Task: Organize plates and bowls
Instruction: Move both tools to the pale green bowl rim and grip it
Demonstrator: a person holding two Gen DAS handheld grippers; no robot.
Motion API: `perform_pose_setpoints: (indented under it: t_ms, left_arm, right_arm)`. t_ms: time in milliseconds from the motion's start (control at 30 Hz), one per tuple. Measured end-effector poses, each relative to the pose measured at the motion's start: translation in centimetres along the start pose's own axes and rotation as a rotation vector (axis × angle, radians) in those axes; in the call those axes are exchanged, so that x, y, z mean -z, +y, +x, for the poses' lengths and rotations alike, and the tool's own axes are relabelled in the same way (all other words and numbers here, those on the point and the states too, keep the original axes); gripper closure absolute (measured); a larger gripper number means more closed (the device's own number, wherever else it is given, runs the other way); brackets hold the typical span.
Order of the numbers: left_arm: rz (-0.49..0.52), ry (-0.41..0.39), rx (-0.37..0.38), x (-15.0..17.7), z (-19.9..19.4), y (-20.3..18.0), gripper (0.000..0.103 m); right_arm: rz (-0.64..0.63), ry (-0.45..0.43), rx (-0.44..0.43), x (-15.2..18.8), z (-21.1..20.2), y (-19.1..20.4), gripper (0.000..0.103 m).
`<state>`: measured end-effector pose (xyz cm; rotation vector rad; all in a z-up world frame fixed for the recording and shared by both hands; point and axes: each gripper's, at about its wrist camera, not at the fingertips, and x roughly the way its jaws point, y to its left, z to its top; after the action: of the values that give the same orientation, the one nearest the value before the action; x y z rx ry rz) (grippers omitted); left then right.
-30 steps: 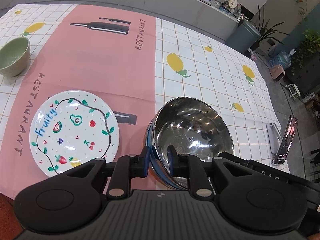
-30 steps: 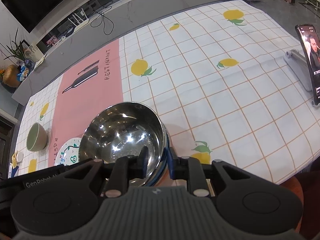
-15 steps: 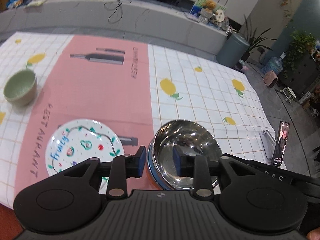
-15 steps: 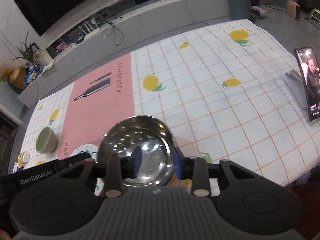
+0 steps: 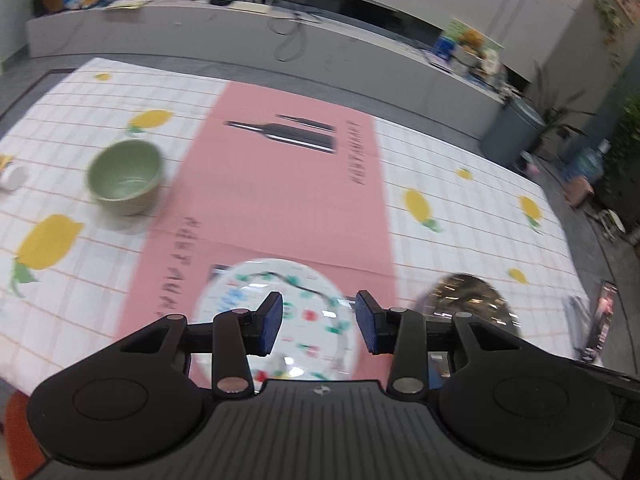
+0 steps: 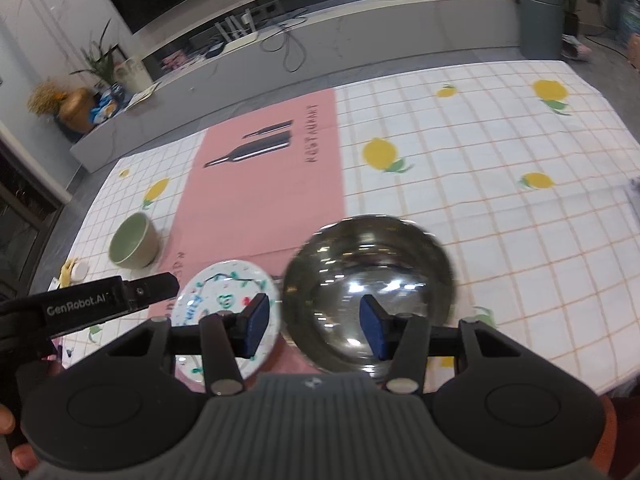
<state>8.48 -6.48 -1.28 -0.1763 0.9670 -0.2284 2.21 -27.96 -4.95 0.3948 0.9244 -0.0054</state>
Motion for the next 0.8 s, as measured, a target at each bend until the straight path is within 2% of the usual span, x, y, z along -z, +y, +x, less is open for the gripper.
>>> perform_pose_setpoints:
  t_ms: [400,667,800]
  left_arm:
    - [-0.009,-0.045,-0.172,-0.1,0.1,7.2,0.057]
    - [-0.150,-0.085,-0.160,-1.7,0.7,13.0,0.057]
    - [-0.257,-0.116,-0.129,-3.3,1.2,16.5,0.057]
  right_arm:
    - [-0.097,0.131,-0.048,-0.1,6.9,7.9,0.053]
    - [-0.193,0.156,-0.035,-1.7,11.3,13.9,0.053]
    - [-0.203,0.168,-0.049,-3.3,13.7,16.7,0.053]
